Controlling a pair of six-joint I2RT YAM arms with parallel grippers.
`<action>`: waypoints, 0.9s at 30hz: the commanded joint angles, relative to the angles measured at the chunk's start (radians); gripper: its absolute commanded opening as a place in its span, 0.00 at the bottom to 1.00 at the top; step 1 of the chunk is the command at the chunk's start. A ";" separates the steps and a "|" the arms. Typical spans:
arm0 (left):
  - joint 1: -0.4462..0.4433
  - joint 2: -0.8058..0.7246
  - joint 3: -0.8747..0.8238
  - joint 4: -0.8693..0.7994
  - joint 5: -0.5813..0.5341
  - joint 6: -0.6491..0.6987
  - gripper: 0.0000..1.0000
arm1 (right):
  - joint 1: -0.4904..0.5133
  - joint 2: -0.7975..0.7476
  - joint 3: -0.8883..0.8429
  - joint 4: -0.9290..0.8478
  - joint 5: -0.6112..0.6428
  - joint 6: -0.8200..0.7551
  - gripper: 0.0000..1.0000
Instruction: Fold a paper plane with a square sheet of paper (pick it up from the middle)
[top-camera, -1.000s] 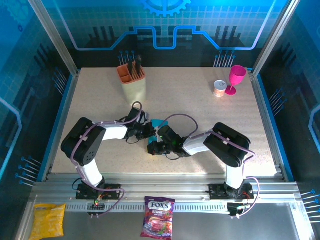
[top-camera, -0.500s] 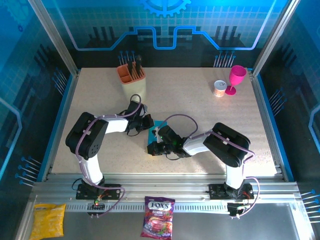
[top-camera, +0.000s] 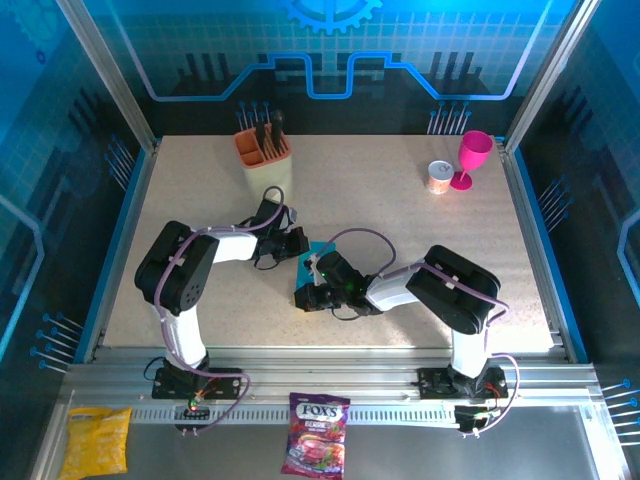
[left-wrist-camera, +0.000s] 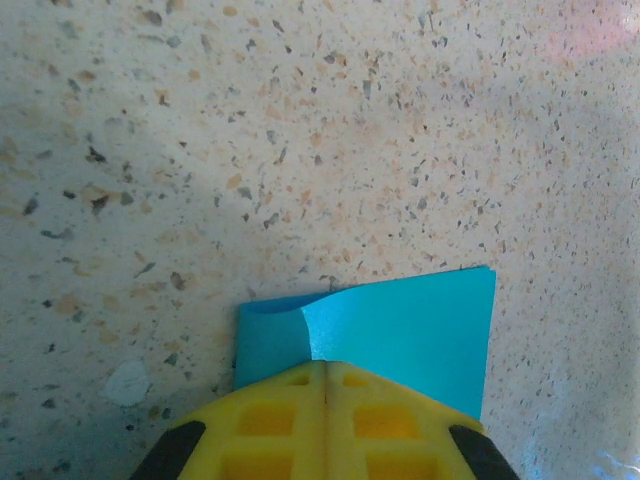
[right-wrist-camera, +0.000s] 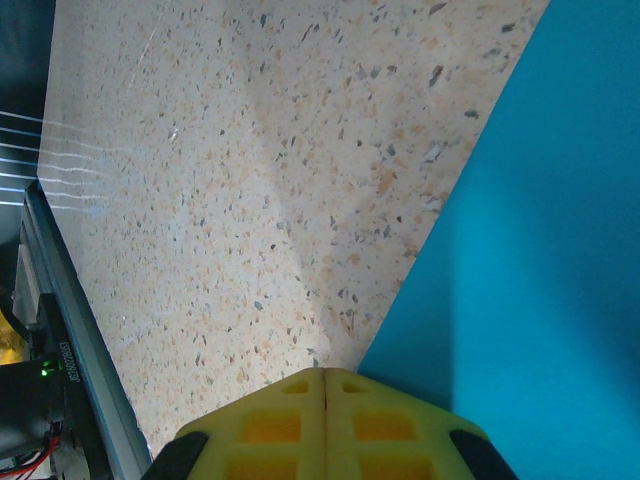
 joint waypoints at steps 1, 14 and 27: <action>0.024 0.044 0.006 -0.006 -0.066 0.033 0.00 | 0.033 0.070 -0.051 -0.236 -0.023 -0.014 0.00; 0.024 0.036 -0.038 0.022 -0.060 0.034 0.00 | 0.002 -0.127 0.099 -0.358 -0.058 -0.075 0.00; 0.023 0.036 -0.049 0.038 -0.052 0.028 0.00 | -0.085 -0.138 0.212 -0.406 -0.008 -0.104 0.00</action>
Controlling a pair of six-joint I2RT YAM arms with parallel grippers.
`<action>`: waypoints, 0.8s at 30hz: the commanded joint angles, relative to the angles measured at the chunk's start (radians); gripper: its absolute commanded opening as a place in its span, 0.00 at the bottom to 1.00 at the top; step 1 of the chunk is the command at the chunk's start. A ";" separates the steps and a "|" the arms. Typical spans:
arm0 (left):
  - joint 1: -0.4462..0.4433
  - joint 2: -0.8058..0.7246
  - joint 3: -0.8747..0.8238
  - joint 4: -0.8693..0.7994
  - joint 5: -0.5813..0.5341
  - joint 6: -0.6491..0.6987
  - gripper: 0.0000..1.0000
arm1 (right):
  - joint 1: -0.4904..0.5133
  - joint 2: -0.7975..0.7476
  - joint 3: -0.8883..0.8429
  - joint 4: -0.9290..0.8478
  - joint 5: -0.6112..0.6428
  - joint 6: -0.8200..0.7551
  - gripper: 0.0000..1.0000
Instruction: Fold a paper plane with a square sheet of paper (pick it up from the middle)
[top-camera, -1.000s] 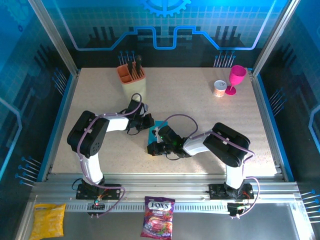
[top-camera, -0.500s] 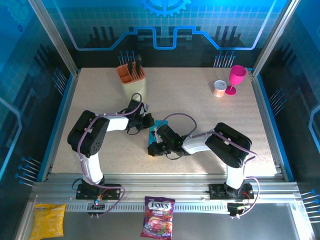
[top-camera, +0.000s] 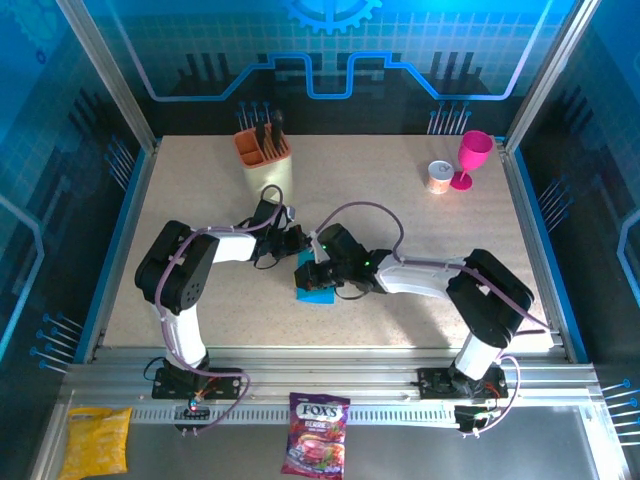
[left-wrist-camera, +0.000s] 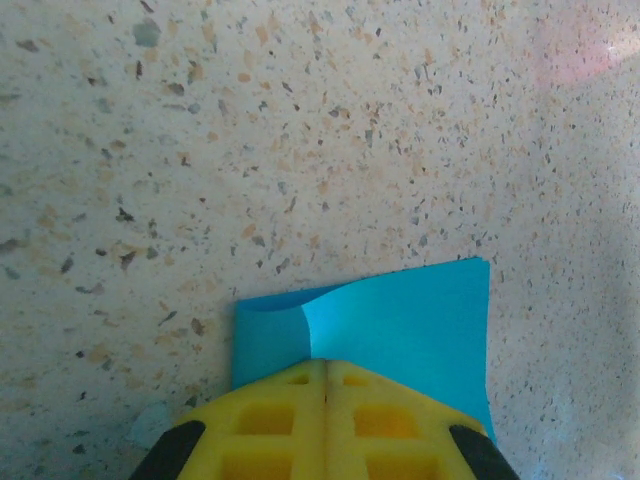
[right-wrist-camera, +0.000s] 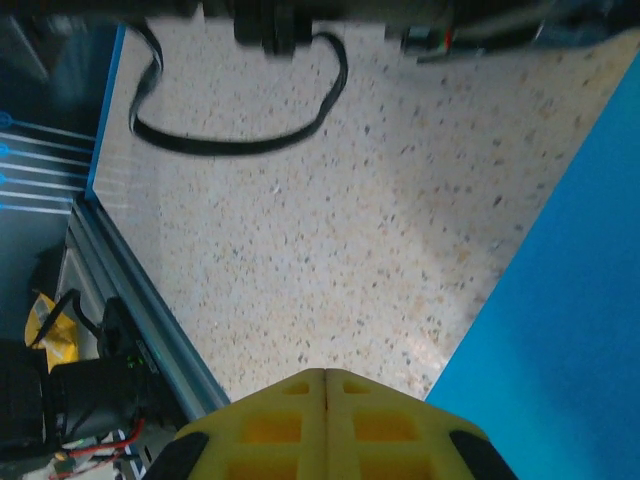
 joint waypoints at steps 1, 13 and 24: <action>0.013 0.031 -0.031 -0.031 -0.037 0.021 0.00 | -0.022 0.062 0.037 -0.016 0.021 -0.017 0.00; 0.011 0.037 -0.038 -0.020 -0.027 0.014 0.00 | -0.033 0.228 0.110 0.044 0.026 -0.016 0.00; 0.011 0.045 -0.038 -0.019 -0.020 0.001 0.00 | 0.004 0.275 0.029 -0.003 0.031 -0.054 0.00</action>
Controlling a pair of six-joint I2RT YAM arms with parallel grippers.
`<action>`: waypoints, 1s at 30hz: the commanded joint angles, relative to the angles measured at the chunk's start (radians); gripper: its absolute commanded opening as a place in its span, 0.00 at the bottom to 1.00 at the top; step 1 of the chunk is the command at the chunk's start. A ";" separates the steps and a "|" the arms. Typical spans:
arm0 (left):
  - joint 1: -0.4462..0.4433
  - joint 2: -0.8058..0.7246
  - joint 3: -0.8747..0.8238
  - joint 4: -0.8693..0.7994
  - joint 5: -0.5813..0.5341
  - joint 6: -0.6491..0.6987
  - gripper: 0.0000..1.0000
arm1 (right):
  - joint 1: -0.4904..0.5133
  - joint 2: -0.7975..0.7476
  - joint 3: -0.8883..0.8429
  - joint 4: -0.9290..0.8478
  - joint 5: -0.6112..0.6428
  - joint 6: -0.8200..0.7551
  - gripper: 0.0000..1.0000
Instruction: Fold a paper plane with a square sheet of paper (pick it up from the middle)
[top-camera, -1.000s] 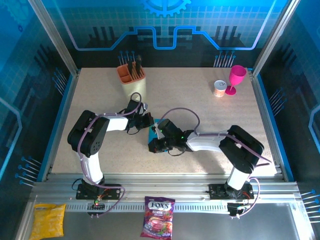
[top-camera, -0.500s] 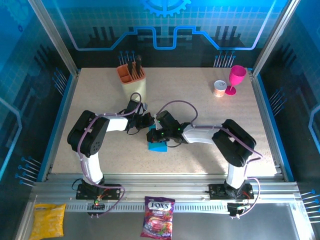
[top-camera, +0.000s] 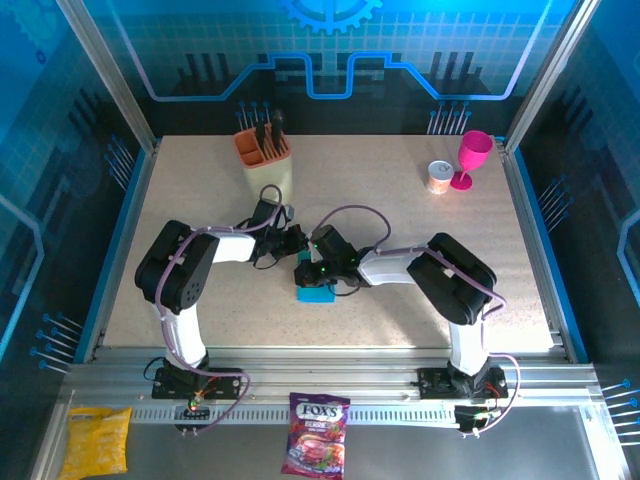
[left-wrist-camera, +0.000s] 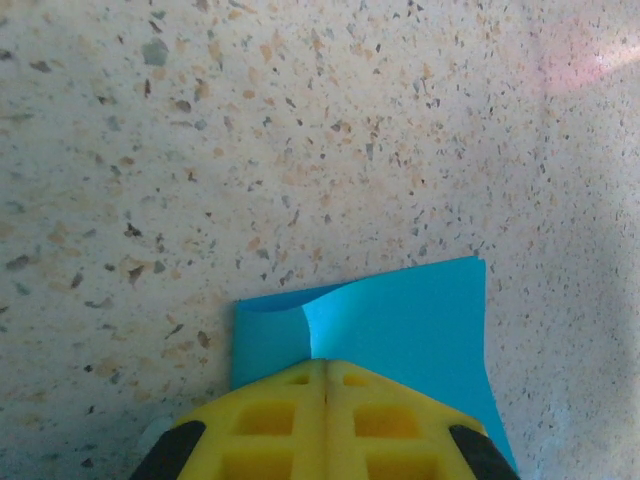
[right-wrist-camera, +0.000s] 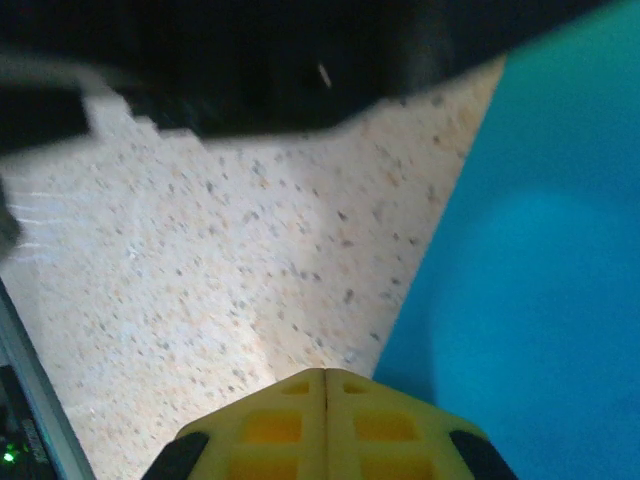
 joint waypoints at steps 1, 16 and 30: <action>0.007 0.043 -0.028 -0.049 -0.025 0.003 0.00 | 0.038 0.040 -0.035 -0.084 -0.002 -0.048 0.00; 0.007 0.041 -0.025 -0.054 -0.023 0.002 0.00 | 0.148 0.003 -0.075 -0.211 0.053 -0.128 0.00; 0.006 0.037 -0.020 -0.057 -0.023 0.007 0.00 | 0.204 -0.162 -0.151 -0.278 0.017 -0.152 0.00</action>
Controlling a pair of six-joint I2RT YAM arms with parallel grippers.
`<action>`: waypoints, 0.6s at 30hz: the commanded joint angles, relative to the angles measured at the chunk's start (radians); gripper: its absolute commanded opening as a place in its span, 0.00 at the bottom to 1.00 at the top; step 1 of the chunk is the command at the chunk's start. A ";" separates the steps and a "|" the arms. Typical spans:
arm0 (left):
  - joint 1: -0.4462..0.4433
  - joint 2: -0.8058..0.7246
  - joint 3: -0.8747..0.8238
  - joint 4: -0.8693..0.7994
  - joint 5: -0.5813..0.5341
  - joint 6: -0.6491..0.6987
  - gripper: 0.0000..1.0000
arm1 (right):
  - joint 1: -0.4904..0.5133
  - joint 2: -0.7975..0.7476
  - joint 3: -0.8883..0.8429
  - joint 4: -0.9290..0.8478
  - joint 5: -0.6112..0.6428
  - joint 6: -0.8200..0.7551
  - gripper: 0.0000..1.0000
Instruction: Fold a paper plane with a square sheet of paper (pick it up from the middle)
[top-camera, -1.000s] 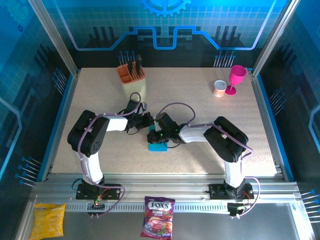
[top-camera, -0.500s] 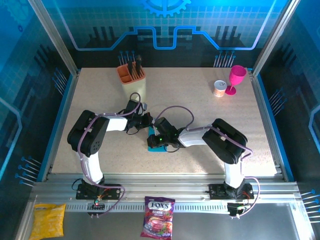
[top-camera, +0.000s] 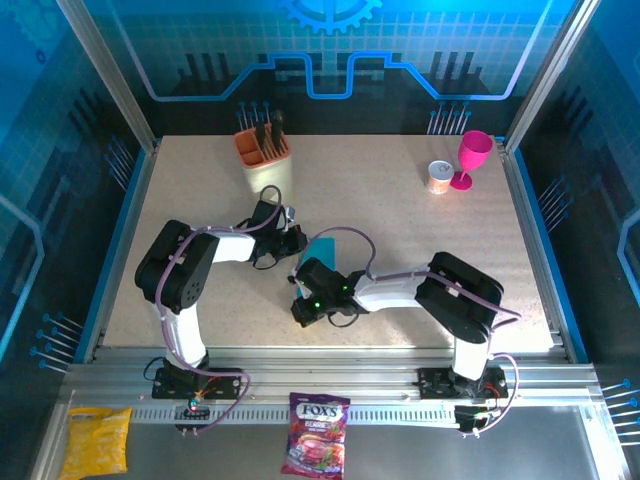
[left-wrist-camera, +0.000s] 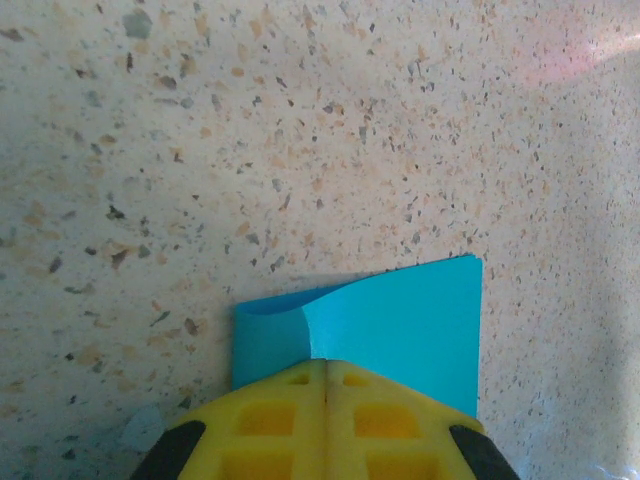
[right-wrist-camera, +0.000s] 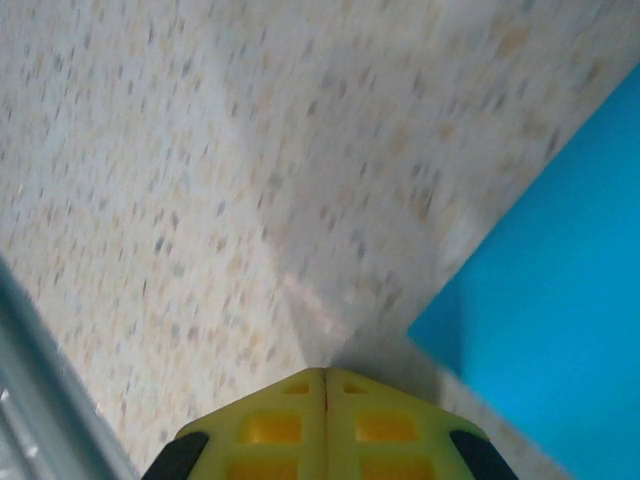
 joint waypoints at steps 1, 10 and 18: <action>0.003 0.032 -0.020 -0.053 -0.053 0.013 0.00 | -0.021 -0.074 -0.085 -0.101 -0.098 0.014 0.00; 0.000 -0.037 -0.042 -0.040 -0.034 -0.009 0.00 | -0.302 -0.411 -0.201 -0.124 -0.091 0.094 0.00; -0.005 -0.107 -0.038 -0.041 -0.011 -0.037 0.00 | -0.366 -0.464 -0.222 -0.158 -0.017 0.152 0.11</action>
